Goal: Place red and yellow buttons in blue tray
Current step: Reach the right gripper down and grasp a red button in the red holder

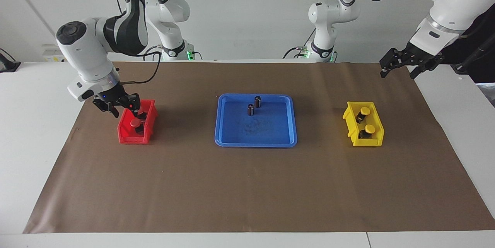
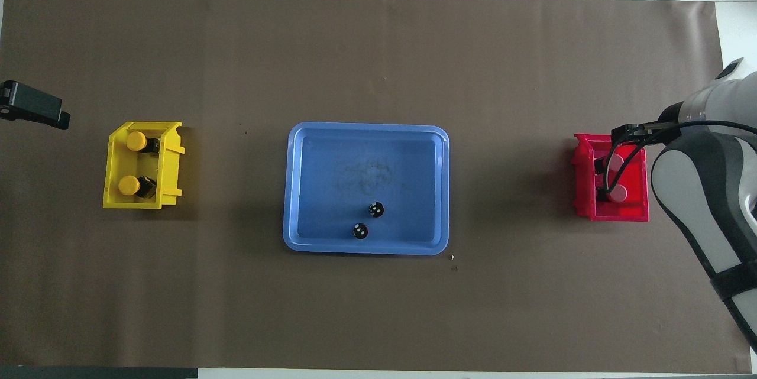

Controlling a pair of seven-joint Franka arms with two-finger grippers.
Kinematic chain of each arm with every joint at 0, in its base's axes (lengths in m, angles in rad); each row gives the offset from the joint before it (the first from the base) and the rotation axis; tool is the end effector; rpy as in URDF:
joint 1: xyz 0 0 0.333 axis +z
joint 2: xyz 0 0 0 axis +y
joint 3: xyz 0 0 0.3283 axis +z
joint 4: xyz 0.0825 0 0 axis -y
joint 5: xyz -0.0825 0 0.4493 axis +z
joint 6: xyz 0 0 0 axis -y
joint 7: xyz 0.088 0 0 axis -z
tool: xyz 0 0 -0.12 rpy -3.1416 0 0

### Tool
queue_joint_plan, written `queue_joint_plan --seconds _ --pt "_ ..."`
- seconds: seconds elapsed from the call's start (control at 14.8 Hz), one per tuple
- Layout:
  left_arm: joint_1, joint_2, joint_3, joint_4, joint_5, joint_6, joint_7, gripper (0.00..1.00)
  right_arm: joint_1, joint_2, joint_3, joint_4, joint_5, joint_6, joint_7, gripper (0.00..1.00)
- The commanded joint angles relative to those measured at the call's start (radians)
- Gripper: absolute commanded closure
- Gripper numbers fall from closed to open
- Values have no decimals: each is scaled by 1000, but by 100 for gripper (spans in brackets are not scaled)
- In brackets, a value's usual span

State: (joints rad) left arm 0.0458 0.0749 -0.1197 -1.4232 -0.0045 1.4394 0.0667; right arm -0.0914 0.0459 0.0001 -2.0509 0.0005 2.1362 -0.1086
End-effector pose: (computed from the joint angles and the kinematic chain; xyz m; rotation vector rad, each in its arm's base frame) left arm 0.6281 -0.0441 0.6445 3.1193 -0.2203 -0.0910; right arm 0.6175 -0.0565 0.3865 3.1374 0.0267 0.0616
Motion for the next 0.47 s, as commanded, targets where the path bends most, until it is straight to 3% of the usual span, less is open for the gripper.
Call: queue_joint_plan --seconds 0.0,0.41 --pt "3 -33 5 -36 -14 -5 8 0 -13 -8 3 -70 19 89 -34 35" --pt "3 -33 5 -36 -14 -5 8 0 -30 11 3 -124 19 165 -55 36"
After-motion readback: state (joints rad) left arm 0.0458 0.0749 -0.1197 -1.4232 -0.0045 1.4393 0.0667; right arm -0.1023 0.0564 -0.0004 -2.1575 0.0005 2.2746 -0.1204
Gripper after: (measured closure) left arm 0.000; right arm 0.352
